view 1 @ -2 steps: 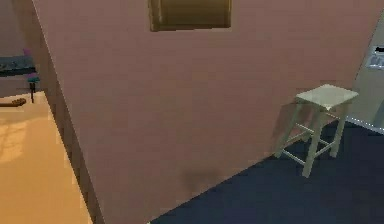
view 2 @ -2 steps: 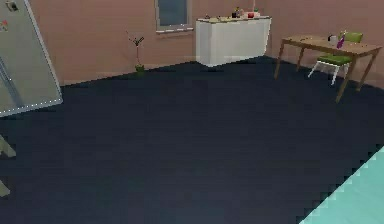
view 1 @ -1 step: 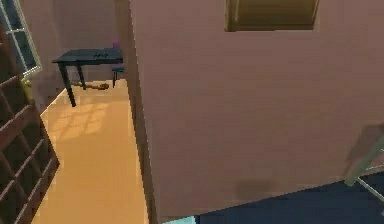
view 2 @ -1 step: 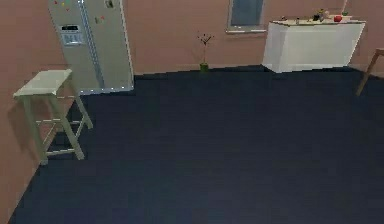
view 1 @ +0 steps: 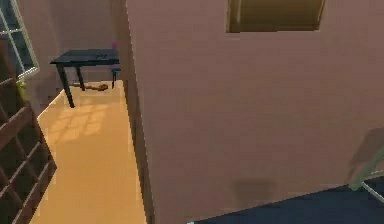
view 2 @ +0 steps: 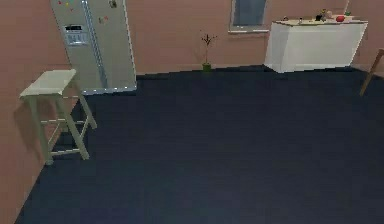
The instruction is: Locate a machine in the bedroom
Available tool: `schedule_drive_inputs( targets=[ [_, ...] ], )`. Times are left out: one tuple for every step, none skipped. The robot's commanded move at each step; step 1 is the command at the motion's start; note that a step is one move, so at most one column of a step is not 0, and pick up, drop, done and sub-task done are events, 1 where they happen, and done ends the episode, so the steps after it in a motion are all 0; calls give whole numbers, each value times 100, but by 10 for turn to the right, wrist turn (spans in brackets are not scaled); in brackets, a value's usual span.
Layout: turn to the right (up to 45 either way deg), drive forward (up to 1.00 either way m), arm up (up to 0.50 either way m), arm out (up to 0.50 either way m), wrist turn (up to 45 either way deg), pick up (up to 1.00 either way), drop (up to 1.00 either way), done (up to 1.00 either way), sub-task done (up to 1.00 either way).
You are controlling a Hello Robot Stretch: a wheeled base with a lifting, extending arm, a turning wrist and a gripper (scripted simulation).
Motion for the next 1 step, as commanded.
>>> schedule_drive_inputs(
  targets=[
    [-120, 0, 0, 0, 0, 0, 0, 0, 0]
  ],
)
